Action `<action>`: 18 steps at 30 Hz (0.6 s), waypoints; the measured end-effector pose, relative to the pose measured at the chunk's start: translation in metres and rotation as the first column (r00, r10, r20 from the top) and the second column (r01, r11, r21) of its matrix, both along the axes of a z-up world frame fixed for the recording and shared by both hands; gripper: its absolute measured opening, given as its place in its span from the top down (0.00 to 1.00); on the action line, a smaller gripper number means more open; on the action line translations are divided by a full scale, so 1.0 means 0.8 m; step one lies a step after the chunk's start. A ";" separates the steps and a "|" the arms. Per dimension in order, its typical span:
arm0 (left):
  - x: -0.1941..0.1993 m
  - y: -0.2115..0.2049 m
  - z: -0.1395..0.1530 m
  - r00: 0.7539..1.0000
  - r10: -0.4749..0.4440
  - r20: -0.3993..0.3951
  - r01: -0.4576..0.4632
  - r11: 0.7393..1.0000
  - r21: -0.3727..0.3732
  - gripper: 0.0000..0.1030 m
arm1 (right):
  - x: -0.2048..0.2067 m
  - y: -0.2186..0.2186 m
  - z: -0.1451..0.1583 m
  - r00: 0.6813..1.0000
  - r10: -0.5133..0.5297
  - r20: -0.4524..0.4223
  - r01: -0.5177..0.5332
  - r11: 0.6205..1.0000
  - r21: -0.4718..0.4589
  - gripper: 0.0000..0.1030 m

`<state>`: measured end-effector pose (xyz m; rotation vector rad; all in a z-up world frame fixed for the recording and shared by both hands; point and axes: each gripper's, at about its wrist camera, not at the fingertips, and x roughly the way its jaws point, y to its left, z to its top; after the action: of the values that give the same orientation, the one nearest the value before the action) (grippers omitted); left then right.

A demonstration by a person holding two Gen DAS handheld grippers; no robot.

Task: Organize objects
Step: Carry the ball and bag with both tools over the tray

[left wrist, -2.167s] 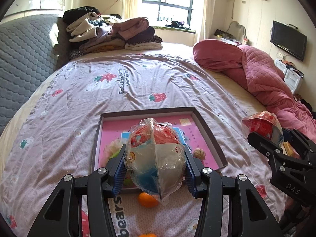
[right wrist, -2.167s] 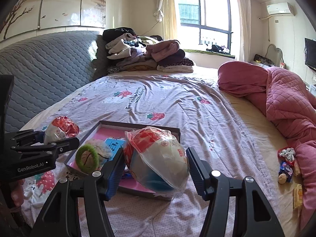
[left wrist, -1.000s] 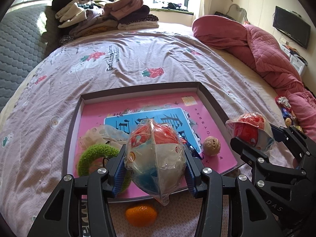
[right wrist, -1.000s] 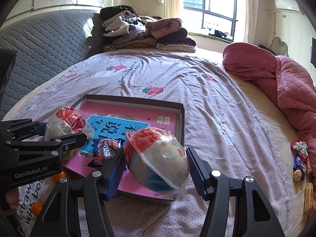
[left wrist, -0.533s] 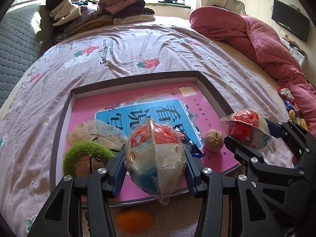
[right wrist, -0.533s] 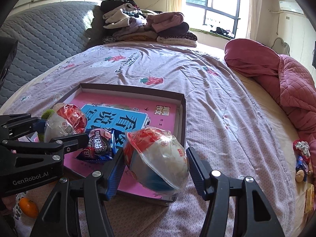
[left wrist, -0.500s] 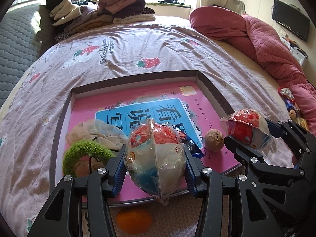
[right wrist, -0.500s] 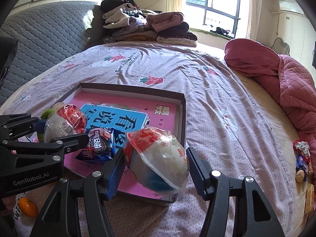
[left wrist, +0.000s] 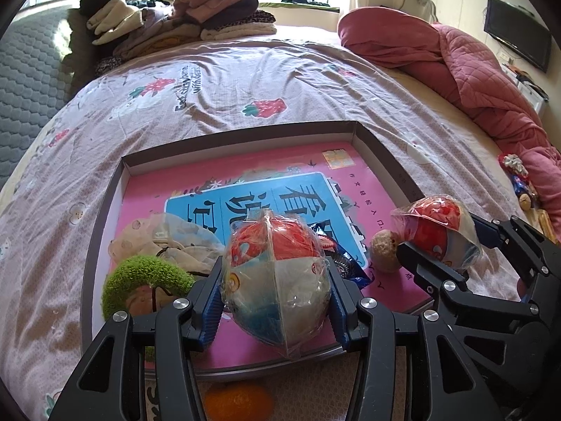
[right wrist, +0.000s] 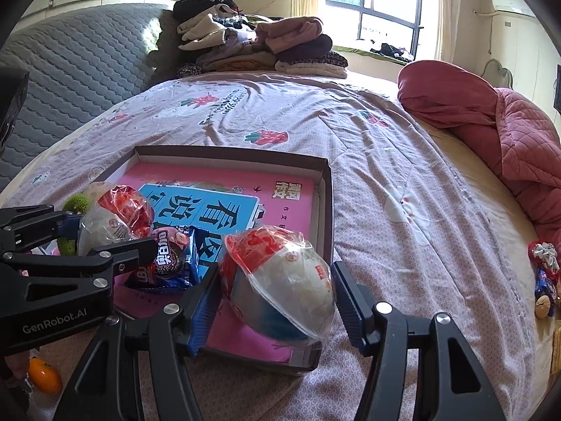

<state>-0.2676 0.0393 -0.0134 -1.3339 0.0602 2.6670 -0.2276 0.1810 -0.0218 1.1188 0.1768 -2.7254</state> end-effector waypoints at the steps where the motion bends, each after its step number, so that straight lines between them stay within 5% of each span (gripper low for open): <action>1: 0.000 0.000 0.000 1.000 0.001 0.000 -0.001 1.000 -0.001 0.49 | 0.000 0.000 0.000 1.000 -0.001 -0.002 0.001 1.000 0.001 0.40; 18: -0.005 0.002 -0.004 1.000 0.005 0.000 -0.005 1.000 -0.005 0.49 | 0.001 -0.004 -0.008 1.000 -0.026 0.012 0.026 0.999 0.031 0.40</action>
<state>-0.2713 0.0413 -0.0163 -1.3377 0.0629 2.6726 -0.2264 0.1781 -0.0285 1.1538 0.2041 -2.7468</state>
